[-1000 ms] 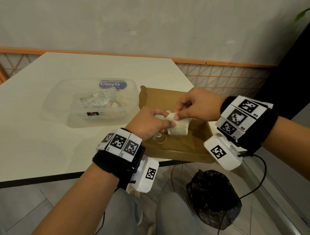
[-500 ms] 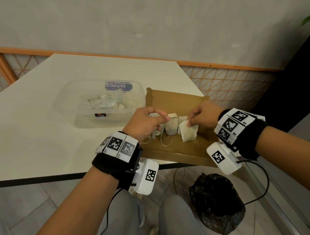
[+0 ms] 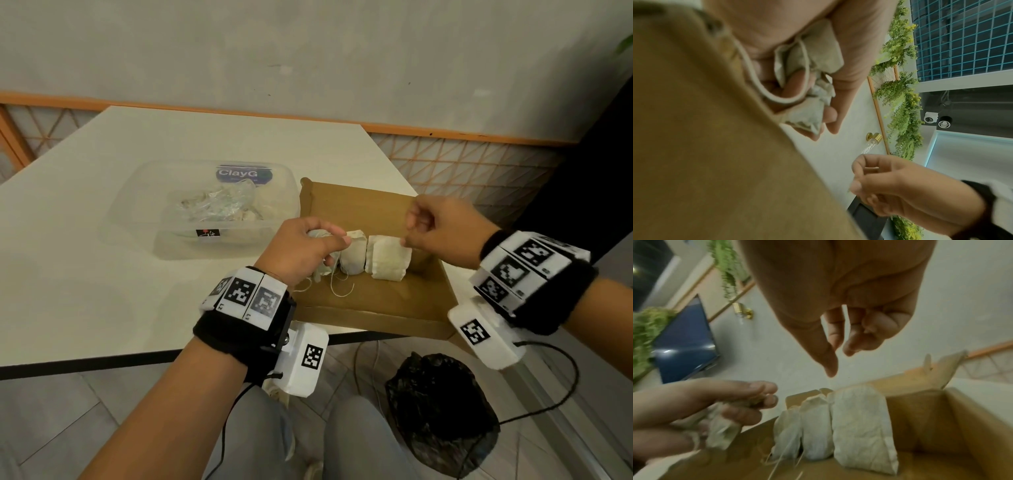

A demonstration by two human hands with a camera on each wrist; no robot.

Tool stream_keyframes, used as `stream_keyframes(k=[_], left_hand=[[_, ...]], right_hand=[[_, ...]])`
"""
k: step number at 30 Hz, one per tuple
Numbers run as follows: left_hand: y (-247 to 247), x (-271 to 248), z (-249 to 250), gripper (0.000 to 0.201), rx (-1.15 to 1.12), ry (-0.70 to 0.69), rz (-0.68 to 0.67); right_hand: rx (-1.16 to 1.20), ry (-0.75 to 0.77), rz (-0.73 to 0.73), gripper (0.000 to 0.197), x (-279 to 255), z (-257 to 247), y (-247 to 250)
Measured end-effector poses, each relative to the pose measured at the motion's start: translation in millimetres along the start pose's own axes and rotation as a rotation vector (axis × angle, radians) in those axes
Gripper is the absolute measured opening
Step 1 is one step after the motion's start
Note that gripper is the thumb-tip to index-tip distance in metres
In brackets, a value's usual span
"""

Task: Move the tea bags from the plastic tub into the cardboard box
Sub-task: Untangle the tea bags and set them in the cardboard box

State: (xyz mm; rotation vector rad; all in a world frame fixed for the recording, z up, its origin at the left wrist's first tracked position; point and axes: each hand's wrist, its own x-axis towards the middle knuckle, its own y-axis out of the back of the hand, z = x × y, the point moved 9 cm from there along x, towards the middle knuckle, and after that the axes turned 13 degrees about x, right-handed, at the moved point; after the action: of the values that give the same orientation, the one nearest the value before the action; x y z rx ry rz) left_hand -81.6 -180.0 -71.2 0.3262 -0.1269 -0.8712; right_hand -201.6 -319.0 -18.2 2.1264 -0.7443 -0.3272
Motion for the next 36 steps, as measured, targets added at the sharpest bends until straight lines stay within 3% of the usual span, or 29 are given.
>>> stream_keyframes(k=[3,5,13,27,30,33,36], left_hand=[[1.5,1.9,-2.9,0.009,-0.006,0.004,0.002],[0.8,3.9,-5.5,0.008,0.004,0.005,-0.005],[-1.2,5.8,-5.9,0.007,-0.006,0.012,-0.007],[3.4,2.8,-10.5,0.011,-0.171,0.092,-0.020],[3.2,5.2,-18.1,0.011,-0.385,0.144,-0.058],[-4.4,0.2,-24.5,0.019,-0.779,0.274,-0.140],[-7.9,-6.0,-24.2,0.015,-1.061,0.350,-0.143]], right_hand=[[-0.114,-0.038,-0.220,0.007,-26.0,6.1,-20.9],[-0.122,-0.115,-0.287,0.007,-34.3,20.7,-27.6],[0.419,-0.346,-0.261,0.021,-23.0,51.3,-45.6],[0.447,-0.329,-0.200,0.018,-15.1,51.7,-57.1],[0.415,-0.331,-0.179,0.014,-17.1,54.1,-55.8],[0.355,-0.316,-0.180,0.015,-17.6,50.8,-52.4],[0.368,-0.173,-0.061,0.013,-16.0,21.8,-29.3]])
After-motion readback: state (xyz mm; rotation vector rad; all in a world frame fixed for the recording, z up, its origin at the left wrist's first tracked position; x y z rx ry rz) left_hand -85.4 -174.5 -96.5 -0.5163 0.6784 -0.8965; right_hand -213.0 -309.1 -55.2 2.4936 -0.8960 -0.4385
